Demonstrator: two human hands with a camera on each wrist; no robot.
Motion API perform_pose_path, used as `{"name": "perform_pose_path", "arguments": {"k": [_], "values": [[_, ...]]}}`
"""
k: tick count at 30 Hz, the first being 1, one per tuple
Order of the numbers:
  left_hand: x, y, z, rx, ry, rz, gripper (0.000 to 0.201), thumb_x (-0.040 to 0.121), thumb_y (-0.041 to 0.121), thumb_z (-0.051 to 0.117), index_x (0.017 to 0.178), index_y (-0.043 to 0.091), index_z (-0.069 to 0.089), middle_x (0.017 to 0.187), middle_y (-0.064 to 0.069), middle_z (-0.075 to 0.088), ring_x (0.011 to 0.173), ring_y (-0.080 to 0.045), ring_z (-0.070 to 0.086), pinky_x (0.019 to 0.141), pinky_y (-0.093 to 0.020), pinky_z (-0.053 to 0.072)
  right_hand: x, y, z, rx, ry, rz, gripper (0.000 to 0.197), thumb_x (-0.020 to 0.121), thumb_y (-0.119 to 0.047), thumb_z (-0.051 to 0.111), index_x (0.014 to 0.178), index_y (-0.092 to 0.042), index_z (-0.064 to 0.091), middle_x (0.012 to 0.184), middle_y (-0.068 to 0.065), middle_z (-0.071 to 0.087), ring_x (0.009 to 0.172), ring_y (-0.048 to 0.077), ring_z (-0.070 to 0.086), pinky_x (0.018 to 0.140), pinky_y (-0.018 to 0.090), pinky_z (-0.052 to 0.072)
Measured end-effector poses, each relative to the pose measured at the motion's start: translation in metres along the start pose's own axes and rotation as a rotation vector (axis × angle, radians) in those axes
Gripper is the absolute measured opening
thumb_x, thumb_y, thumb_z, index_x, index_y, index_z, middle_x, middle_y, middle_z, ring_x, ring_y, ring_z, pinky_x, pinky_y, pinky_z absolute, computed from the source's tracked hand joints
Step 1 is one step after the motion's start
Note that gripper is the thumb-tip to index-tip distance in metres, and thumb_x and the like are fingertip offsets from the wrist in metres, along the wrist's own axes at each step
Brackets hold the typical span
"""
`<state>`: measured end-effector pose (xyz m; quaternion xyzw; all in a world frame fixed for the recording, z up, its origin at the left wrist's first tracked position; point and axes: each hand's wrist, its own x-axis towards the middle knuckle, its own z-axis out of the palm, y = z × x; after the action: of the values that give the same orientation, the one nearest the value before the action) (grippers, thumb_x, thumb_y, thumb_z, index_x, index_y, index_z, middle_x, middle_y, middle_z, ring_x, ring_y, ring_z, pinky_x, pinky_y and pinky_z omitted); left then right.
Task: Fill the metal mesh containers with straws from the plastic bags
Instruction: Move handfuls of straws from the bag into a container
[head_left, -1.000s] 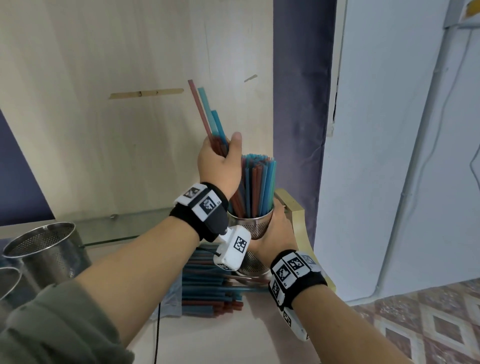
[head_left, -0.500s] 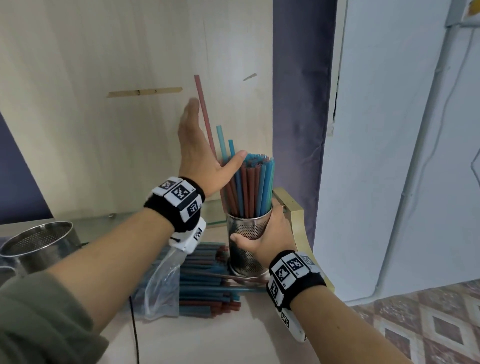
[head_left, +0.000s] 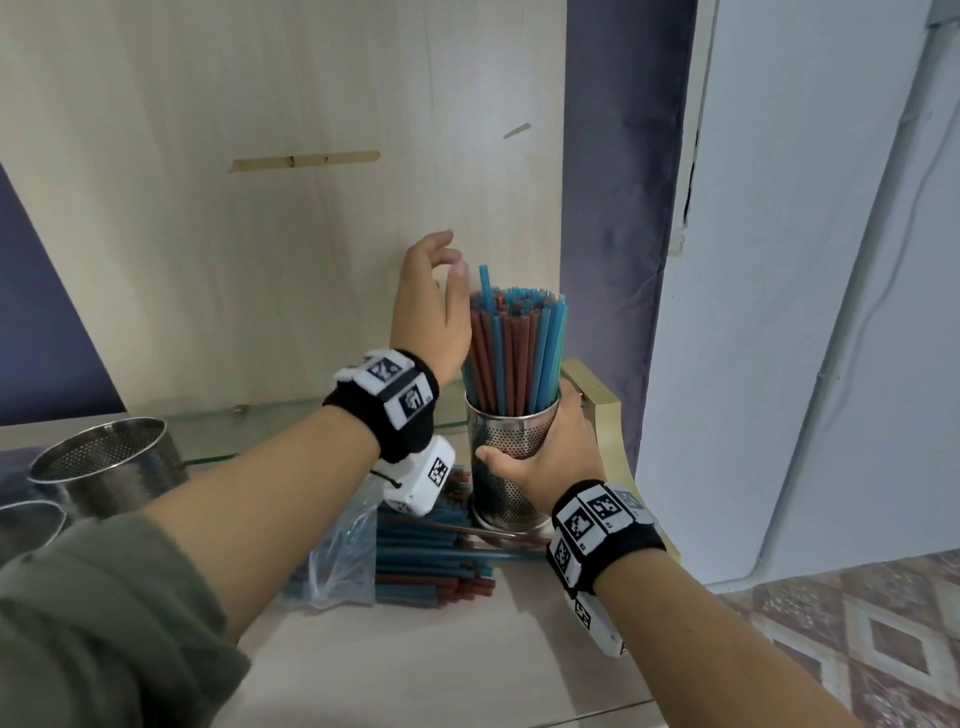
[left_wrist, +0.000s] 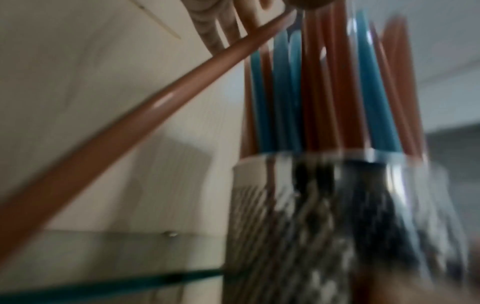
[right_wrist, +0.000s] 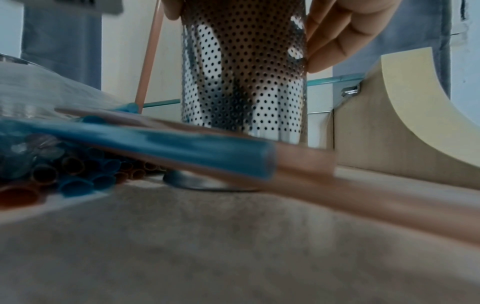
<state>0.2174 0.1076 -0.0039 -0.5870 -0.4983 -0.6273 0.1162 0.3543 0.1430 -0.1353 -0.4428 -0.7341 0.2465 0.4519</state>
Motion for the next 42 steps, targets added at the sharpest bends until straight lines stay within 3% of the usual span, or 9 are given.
{"name": "perform_pose_path", "arguments": {"k": [4, 7, 12, 19, 23, 30, 32, 36, 42], "values": [[-0.048, -0.025, -0.011, 0.198, -0.088, 0.183, 0.060, 0.094, 0.035, 0.046, 0.139, -0.003, 0.034, 0.128, -0.016, 0.045, 0.121, -0.028, 0.045, 0.108, -0.037, 0.034, 0.000, 0.001, 0.001, 0.003, 0.009, -0.010, 0.124, 0.043, -0.072, 0.078, 0.145, -0.022, 0.026, 0.135, -0.002, 0.052, 0.126, 0.021, 0.050, 0.106, 0.043, 0.045], [-0.069, -0.033, -0.021, 0.249, -0.280, 0.037, 0.065, 0.095, 0.033, 0.052, 0.146, 0.004, 0.024, 0.130, -0.014, 0.047, 0.118, -0.021, 0.049, 0.100, -0.031, 0.038, 0.001, 0.002, 0.002, 0.012, 0.010, -0.011, 0.124, 0.042, -0.073, 0.077, 0.144, -0.023, 0.027, 0.133, -0.002, 0.054, 0.124, 0.022, 0.051, 0.104, 0.043, 0.047], [-0.072, -0.038, -0.041, 0.382, -0.620, -0.132, 0.027, 0.098, 0.022, 0.051, 0.121, 0.008, 0.050, 0.100, -0.006, 0.065, 0.090, -0.020, 0.062, 0.082, -0.034, 0.047, 0.002, 0.003, 0.003, 0.030, 0.020, -0.026, 0.122, 0.042, -0.072, 0.079, 0.143, -0.024, 0.028, 0.130, -0.004, 0.054, 0.121, 0.021, 0.053, 0.103, 0.044, 0.048], [-0.049, -0.011, -0.064, 0.026, -0.266, -0.257, 0.021, 0.103, 0.028, 0.043, 0.100, 0.033, 0.063, 0.088, 0.014, 0.063, 0.090, -0.013, 0.062, 0.090, -0.040, 0.053, 0.003, 0.003, 0.002, 0.007, -0.007, -0.005, 0.127, 0.041, -0.076, 0.076, 0.145, -0.023, 0.025, 0.135, -0.003, 0.052, 0.125, 0.022, 0.051, 0.105, 0.044, 0.047], [-0.015, 0.014, -0.078, -0.258, 0.029, -0.365, 0.022, 0.101, 0.033, 0.049, 0.100, 0.029, 0.070, 0.069, 0.011, 0.050, 0.062, -0.002, 0.048, 0.067, -0.022, 0.048, 0.003, 0.003, 0.001, 0.010, -0.012, 0.005, 0.127, 0.041, -0.076, 0.076, 0.146, -0.025, 0.025, 0.136, -0.004, 0.051, 0.125, 0.021, 0.051, 0.105, 0.044, 0.047], [0.001, 0.031, -0.060, -0.201, -0.083, -0.298, 0.013, 0.093, 0.023, 0.064, 0.083, 0.026, 0.069, 0.066, 0.007, 0.063, 0.060, -0.005, 0.056, 0.070, -0.033, 0.055, 0.001, 0.002, 0.000, 0.011, -0.009, 0.019, 0.126, 0.040, -0.075, 0.077, 0.144, -0.025, 0.027, 0.131, -0.006, 0.054, 0.121, 0.020, 0.054, 0.103, 0.043, 0.049], [-0.017, 0.027, -0.047, -0.055, -0.224, -0.271, 0.007, 0.091, 0.022, 0.067, 0.096, 0.026, 0.066, 0.076, 0.008, 0.067, 0.067, -0.003, 0.062, 0.073, -0.031, 0.054, 0.001, 0.001, 0.000, 0.010, -0.007, 0.013, 0.125, 0.040, -0.074, 0.078, 0.144, -0.025, 0.027, 0.131, -0.006, 0.054, 0.121, 0.020, 0.054, 0.103, 0.043, 0.049], [-0.047, 0.004, -0.028, 0.116, -0.306, -0.217, 0.072, 0.083, 0.025, 0.074, 0.141, 0.019, 0.033, 0.085, 0.006, 0.062, 0.080, -0.006, 0.061, 0.074, -0.017, 0.046, 0.000, -0.001, -0.001, 0.023, 0.002, 0.009, 0.125, 0.041, -0.072, 0.077, 0.144, -0.024, 0.028, 0.131, -0.005, 0.054, 0.121, 0.020, 0.053, 0.103, 0.044, 0.048], [-0.039, 0.004, -0.032, 0.173, -0.260, 0.072, 0.097, 0.079, 0.023, 0.059, 0.152, 0.011, -0.005, 0.154, -0.013, 0.018, 0.144, -0.027, 0.018, 0.120, -0.043, 0.014, 0.000, 0.000, 0.000, 0.023, 0.006, -0.010, 0.120, 0.041, -0.073, 0.078, 0.141, -0.026, 0.029, 0.125, -0.005, 0.056, 0.118, 0.020, 0.055, 0.100, 0.044, 0.050]]}}
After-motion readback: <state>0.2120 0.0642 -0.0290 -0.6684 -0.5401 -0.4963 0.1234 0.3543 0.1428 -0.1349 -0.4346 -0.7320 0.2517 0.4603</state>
